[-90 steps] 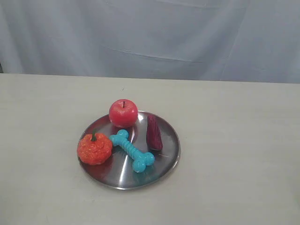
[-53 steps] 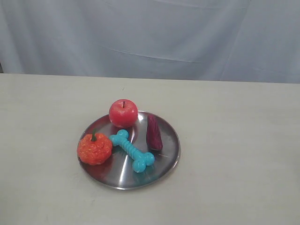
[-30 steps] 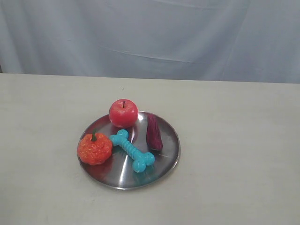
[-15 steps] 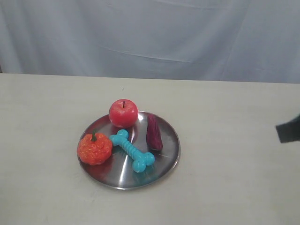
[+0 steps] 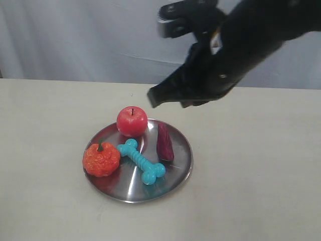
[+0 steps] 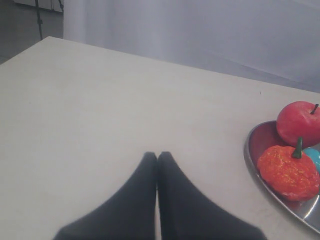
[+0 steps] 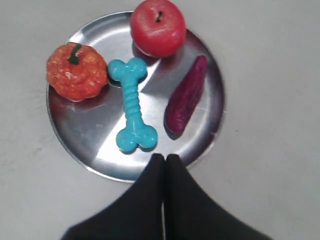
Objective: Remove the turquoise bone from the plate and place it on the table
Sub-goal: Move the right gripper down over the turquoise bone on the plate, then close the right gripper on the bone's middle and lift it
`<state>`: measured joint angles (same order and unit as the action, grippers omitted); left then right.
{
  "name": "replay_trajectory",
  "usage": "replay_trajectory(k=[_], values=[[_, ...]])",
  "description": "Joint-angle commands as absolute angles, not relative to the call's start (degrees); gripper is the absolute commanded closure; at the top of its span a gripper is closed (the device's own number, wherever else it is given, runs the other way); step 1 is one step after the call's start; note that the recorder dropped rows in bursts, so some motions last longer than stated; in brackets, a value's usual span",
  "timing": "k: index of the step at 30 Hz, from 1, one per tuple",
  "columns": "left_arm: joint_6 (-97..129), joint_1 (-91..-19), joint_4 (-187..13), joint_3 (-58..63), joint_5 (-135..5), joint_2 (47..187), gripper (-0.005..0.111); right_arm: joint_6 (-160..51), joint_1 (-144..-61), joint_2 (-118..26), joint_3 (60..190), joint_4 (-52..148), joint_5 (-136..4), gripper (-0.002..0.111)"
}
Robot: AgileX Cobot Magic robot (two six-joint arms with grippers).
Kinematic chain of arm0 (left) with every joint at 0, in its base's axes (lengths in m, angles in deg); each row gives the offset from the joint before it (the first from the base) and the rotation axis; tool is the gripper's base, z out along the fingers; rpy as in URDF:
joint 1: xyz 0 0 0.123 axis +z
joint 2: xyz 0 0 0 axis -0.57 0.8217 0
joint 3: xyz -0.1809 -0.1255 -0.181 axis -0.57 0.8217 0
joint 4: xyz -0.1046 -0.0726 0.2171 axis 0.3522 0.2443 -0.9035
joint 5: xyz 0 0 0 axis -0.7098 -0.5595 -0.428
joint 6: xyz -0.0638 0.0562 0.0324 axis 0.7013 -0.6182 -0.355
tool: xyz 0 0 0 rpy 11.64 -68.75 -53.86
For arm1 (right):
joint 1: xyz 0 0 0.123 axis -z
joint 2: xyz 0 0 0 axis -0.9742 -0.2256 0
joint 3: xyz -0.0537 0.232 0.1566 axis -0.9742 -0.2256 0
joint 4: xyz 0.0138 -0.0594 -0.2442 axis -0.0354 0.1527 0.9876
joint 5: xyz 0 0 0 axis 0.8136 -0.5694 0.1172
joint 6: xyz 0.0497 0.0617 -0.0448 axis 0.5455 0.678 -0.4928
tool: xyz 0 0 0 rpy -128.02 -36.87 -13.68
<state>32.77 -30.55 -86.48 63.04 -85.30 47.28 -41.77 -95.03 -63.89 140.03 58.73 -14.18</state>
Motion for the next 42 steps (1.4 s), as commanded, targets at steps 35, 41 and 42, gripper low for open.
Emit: replay_trajectory(k=[35,41,42], values=[[32.9,-30.3,-86.8,63.2,-85.0,47.2,0.107,-43.2,-98.4,-94.8,146.4,64.0,-31.6,0.048],[32.9,-30.3,-86.8,63.2,-85.0,47.2,0.107,-43.2,-98.4,-96.0,146.4,64.0,-33.4,0.048],[32.9,-30.3,-86.8,63.2,-85.0,47.2,0.107,-43.2,-98.4,-96.3,146.4,64.0,-33.4,0.048]])
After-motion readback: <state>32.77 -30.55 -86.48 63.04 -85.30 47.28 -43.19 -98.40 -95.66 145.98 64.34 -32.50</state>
